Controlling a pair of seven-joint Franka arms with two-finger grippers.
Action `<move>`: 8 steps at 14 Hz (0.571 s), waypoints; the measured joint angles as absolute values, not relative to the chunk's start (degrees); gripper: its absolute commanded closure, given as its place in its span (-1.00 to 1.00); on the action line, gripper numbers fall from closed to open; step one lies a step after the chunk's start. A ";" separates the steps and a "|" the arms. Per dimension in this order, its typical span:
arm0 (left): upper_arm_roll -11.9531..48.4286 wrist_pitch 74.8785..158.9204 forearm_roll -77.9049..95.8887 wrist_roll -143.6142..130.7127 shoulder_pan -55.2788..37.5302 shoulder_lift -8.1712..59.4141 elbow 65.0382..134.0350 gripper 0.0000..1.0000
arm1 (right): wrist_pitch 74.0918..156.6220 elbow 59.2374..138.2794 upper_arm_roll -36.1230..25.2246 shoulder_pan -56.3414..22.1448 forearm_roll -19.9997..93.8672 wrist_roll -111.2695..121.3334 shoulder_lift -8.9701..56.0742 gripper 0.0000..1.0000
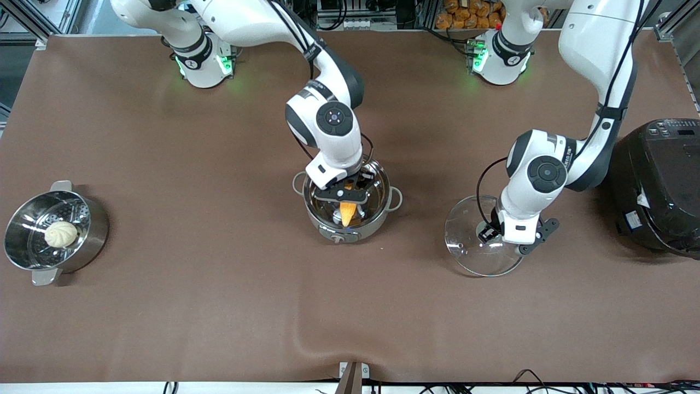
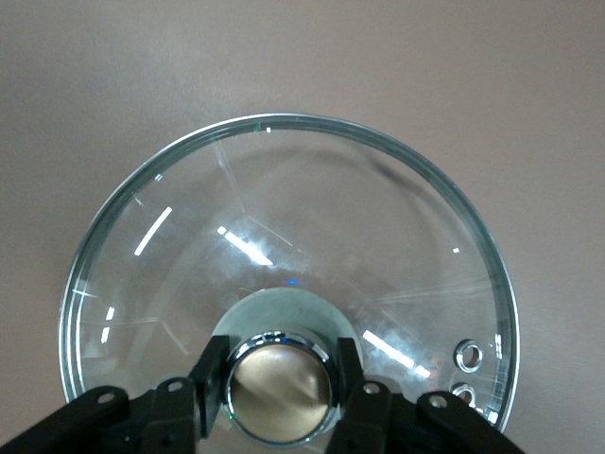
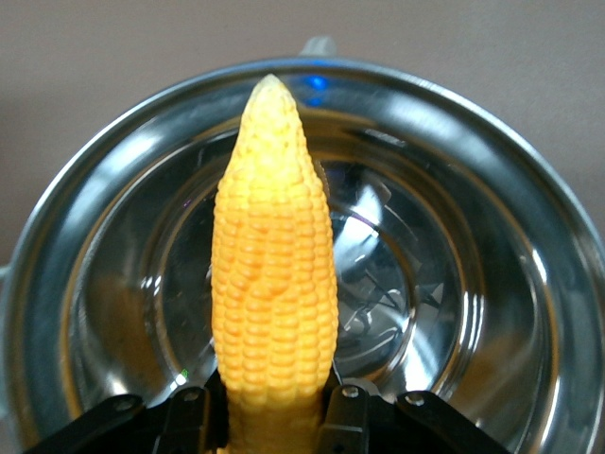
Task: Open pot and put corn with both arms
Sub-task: 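Lower corn into the pot with the right gripper while the left gripper lowers lid, then release the corn in the pot and raise the right gripper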
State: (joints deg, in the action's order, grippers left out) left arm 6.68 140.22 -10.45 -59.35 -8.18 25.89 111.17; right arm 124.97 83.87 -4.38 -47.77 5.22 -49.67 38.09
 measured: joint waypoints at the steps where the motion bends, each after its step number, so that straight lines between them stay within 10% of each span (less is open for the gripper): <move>1: 6.61 140.31 -10.45 -59.35 -8.18 26.10 111.34 0.42 | 124.90 83.79 -4.45 -47.65 5.22 -49.67 38.08 -0.96; 2: 6.55 140.32 -10.45 -59.35 -8.17 26.29 111.38 -0.78 | 124.58 83.53 -4.47 -47.61 5.23 -49.75 37.99 -1.00; 3: 6.50 140.33 -10.45 -59.35 -8.16 26.49 111.39 -1.00 | 124.31 83.23 -4.59 -47.53 5.22 -49.87 37.85 -1.00; 8: 6.43 139.52 -10.45 -59.12 -8.03 25.26 110.94 -1.00 | 116.30 81.33 -5.89 -45.62 4.55 -47.26 33.93 -1.00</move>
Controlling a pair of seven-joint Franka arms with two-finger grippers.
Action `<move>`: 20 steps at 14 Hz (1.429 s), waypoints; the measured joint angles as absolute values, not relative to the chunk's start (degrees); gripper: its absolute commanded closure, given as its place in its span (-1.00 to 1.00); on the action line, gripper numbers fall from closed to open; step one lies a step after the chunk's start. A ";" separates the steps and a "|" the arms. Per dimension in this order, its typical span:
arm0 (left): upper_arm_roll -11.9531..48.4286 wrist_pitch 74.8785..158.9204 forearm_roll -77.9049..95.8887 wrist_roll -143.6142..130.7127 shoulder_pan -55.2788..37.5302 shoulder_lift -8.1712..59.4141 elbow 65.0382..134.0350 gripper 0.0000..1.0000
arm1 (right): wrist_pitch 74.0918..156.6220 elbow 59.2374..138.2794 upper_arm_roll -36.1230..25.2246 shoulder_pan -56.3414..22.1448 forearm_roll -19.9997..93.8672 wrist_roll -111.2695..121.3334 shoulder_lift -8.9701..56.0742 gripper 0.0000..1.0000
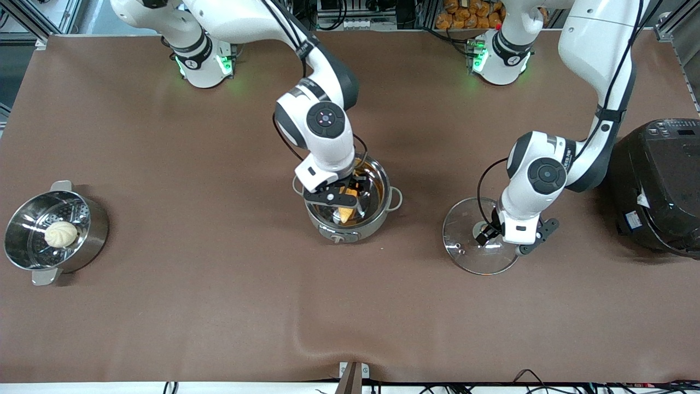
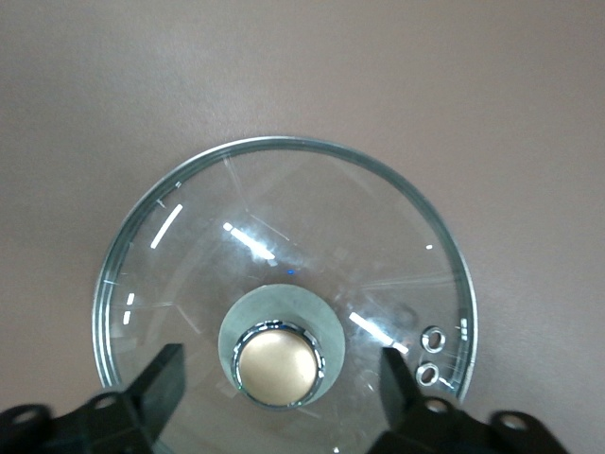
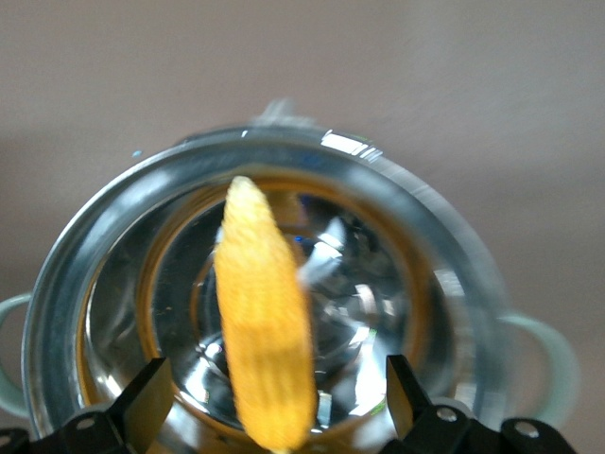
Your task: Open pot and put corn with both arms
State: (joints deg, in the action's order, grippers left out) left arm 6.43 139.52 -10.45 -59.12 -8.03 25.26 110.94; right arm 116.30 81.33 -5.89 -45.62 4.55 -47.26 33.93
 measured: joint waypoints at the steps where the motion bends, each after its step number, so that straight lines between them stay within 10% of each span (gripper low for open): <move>1: 6.43 138.04 -10.45 -58.15 -8.01 24.12 110.78 -1.00 | 113.11 81.14 -6.24 -43.24 4.46 -44.31 31.34 -1.00; 12: 6.53 112.67 -8.86 -35.25 -5.80 1.36 106.45 -1.00 | 93.87 83.83 -6.63 -9.57 4.01 -9.90 10.56 -1.00; 20: 5.88 85.32 -3.24 -4.62 -1.96 -1.13 88.75 -1.00 | 86.87 87.77 -6.47 -3.20 -0.08 5.19 -0.19 -1.00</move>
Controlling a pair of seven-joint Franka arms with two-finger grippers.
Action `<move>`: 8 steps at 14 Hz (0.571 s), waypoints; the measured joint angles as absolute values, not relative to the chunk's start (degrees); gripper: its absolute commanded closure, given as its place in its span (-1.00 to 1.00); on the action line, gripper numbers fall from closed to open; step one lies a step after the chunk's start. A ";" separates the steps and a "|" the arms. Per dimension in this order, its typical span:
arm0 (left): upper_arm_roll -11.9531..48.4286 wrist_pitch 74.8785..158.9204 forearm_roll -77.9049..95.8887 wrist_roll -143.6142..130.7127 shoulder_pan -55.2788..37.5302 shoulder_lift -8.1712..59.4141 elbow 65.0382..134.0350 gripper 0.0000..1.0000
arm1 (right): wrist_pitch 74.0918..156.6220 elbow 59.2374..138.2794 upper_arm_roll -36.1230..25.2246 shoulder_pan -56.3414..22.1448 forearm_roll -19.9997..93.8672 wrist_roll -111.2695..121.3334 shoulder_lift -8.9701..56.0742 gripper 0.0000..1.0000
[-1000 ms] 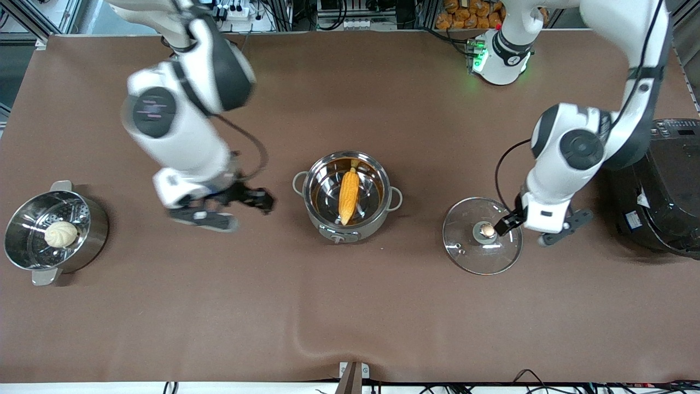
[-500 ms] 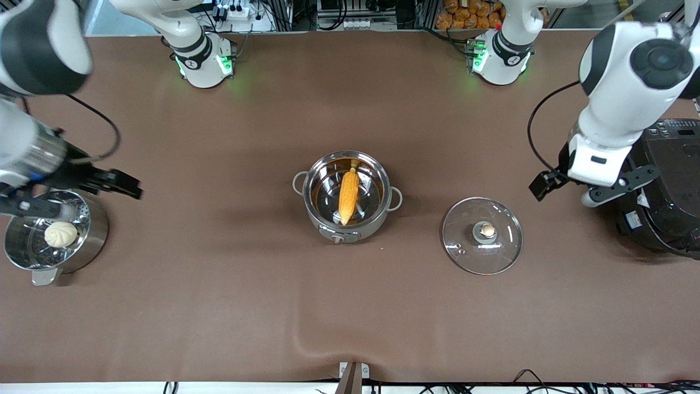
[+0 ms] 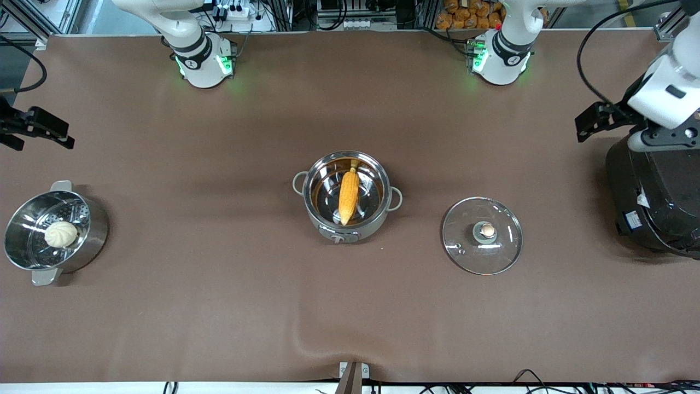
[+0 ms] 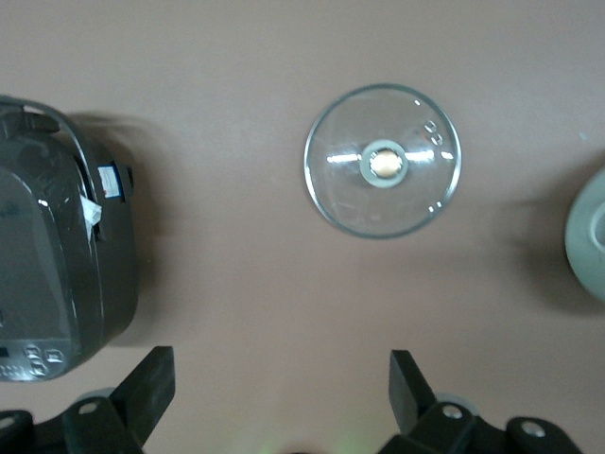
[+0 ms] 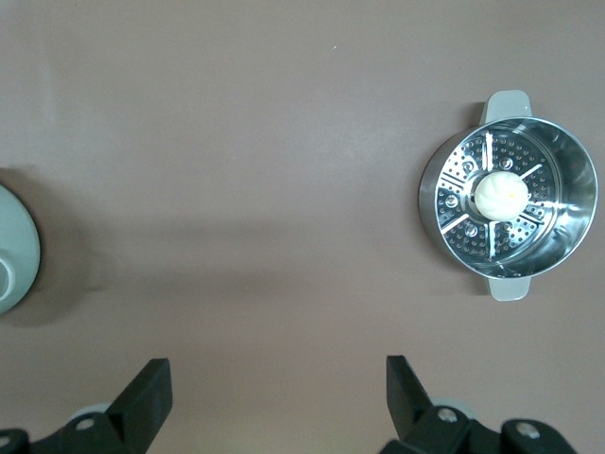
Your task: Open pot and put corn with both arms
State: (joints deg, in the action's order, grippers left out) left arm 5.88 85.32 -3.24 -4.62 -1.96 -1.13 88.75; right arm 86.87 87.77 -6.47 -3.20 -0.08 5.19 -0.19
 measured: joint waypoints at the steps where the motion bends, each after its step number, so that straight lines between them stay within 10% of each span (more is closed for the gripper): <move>1: 5.58 84.14 -2.39 -2.76 -1.84 -1.26 87.99 -1.00 | 86.91 88.02 -6.35 -3.20 -0.08 5.21 -0.34 -1.00; 8: 4.86 80.19 -1.28 2.78 -1.71 -1.30 83.83 -1.00 | 87.30 88.29 -5.95 -3.20 -0.13 5.21 -0.34 -1.00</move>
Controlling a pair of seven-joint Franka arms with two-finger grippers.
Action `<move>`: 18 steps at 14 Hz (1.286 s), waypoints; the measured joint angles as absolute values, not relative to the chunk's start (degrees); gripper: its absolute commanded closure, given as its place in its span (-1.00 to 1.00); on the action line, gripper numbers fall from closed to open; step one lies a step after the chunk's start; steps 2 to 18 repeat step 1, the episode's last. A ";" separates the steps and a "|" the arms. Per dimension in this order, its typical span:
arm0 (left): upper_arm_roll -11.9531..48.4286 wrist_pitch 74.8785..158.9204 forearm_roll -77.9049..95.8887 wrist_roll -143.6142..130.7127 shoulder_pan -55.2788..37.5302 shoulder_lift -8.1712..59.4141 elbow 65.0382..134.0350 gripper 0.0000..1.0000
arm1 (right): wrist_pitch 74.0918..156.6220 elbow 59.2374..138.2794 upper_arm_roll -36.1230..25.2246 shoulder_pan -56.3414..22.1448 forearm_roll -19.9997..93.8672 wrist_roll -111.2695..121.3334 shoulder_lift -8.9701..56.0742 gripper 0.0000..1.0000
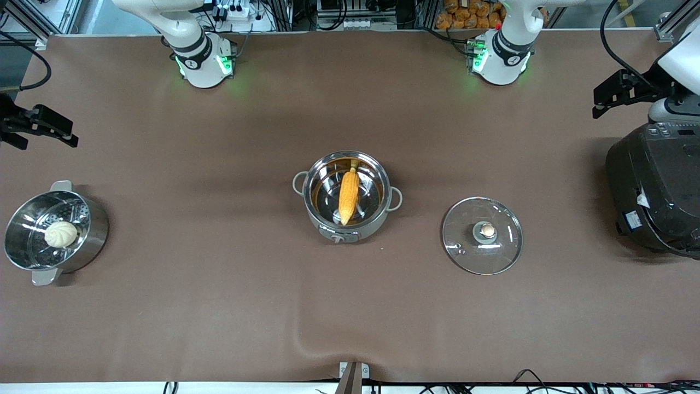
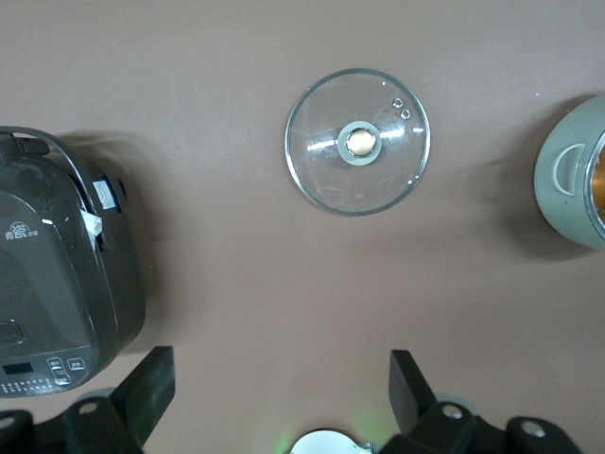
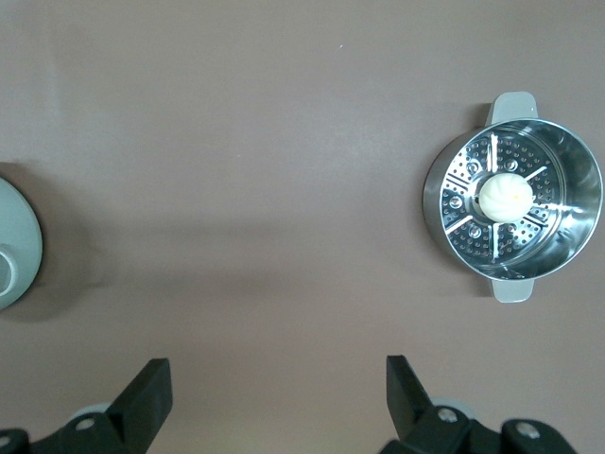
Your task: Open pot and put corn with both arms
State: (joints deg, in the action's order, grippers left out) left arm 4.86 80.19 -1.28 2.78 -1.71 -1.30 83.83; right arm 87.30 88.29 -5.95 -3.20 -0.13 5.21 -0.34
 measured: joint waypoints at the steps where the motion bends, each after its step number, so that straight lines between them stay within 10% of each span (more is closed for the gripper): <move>1: 4.79 80.10 -1.28 2.90 -1.71 -1.28 83.84 -1.00 | 87.31 88.29 -5.95 -3.20 -0.13 5.21 -0.34 -1.00; 18: 4.79 80.10 -1.28 2.90 -1.71 -1.28 83.84 -1.00 | 87.31 88.29 -5.95 -3.20 -0.13 5.21 -0.34 -1.00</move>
